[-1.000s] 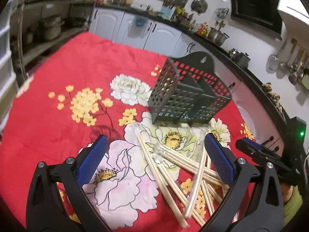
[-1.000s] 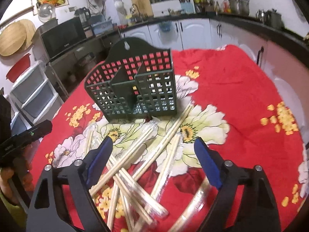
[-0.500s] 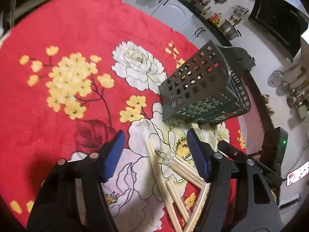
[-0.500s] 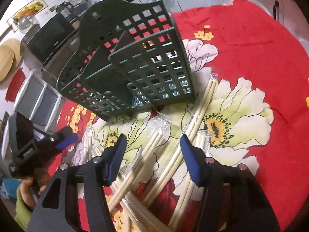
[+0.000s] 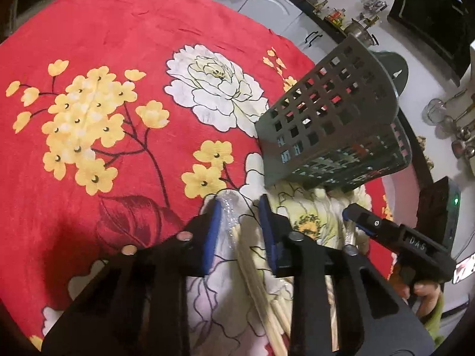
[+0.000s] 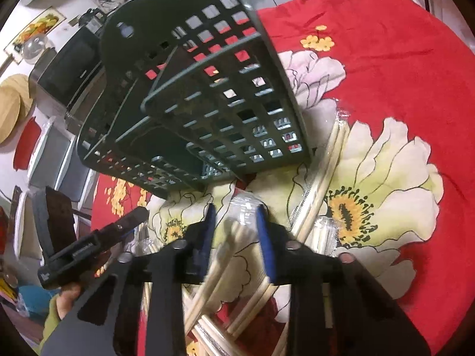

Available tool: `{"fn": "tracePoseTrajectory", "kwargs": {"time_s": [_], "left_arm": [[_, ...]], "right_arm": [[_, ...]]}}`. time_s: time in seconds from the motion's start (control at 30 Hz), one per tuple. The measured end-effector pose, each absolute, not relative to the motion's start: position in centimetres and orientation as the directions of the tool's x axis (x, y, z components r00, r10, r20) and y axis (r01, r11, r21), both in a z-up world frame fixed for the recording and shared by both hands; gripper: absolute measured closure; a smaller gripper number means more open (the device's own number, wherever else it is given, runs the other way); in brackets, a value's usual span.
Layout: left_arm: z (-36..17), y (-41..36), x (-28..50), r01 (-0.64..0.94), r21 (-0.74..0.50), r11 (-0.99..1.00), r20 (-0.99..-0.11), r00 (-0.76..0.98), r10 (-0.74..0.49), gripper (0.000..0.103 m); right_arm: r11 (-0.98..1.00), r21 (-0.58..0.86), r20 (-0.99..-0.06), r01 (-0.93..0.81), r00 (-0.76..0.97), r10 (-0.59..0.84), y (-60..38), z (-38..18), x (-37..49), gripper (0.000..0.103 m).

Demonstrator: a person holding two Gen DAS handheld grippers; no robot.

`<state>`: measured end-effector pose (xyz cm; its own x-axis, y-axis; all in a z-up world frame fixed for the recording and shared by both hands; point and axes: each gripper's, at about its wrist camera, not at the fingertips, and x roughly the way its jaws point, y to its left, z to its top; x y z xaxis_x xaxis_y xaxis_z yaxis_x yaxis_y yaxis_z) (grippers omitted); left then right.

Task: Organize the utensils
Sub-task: 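Lower the left tool and close it on a wrapped chopstick while the right tool grasps another, then lift the left tool's chopstick over the green holder while the right tool carries its own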

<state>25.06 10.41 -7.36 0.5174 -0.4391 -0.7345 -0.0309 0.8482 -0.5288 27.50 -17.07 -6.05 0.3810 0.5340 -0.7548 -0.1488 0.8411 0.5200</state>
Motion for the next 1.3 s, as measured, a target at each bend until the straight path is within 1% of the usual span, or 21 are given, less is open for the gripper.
{"fn": "tracePoseTrajectory", "kwargs": {"time_s": [0.07,0.1,0.13,0.23,0.33,0.53,0.8,1.0,1.3], "left_arm": [[-7.5,10.3,25.2,-0.024,-0.518,0.855,-0.738,0.517,-0.433,0.093],[-7.5,10.3,25.3,-0.021,-0.516,0.856,-0.738,0.518,-0.432,0.094],[-7.6,10.3,25.3,-0.021,-0.512,0.858,-0.740,0.519,-0.429,0.098],[-7.5,10.3,25.3,-0.004,-0.517,0.856,-0.732,0.521,-0.439,0.101],[-6.3,9.8,24.8,0.035,-0.497,0.867,-0.719,0.543,-0.434,0.101],[-2.2,8.9,22.8,0.134,-0.438,0.889,-0.671,0.609,-0.423,0.102],[4.8,7.6,19.8,0.252,-0.375,0.892,-0.571,0.695,-0.437,0.102],[9.2,5.8,18.8,0.321,-0.320,0.891,-0.511,0.734,-0.448,0.102],[13.4,3.0,19.3,0.378,-0.255,0.890,-0.450,0.768,-0.456,0.102]], "right_arm": [[0.843,0.517,-0.753,-0.150,0.388,0.531,-17.3,-6.2,27.4,0.089],[0.842,0.516,-0.749,-0.156,0.395,0.532,-17.5,-6.1,27.3,0.093],[0.842,0.514,-0.746,-0.163,0.400,0.533,-17.6,-6.1,27.1,0.095],[0.842,0.506,-0.734,-0.186,0.420,0.534,-18.0,-5.6,26.6,0.095],[0.842,0.490,-0.715,-0.224,0.450,0.535,-18.2,-4.4,25.8,0.096],[0.840,0.446,-0.659,-0.309,0.522,0.541,-18.3,-0.7,23.8,0.096],[0.825,0.385,-0.563,-0.415,0.603,0.566,-18.4,5.0,20.9,0.098],[0.825,0.334,-0.500,-0.456,0.656,0.565,-18.0,8.3,19.2,0.098],[0.865,0.191,-0.373,-0.463,0.781,0.501,-18.6,13.2,17.6,0.098]]}}
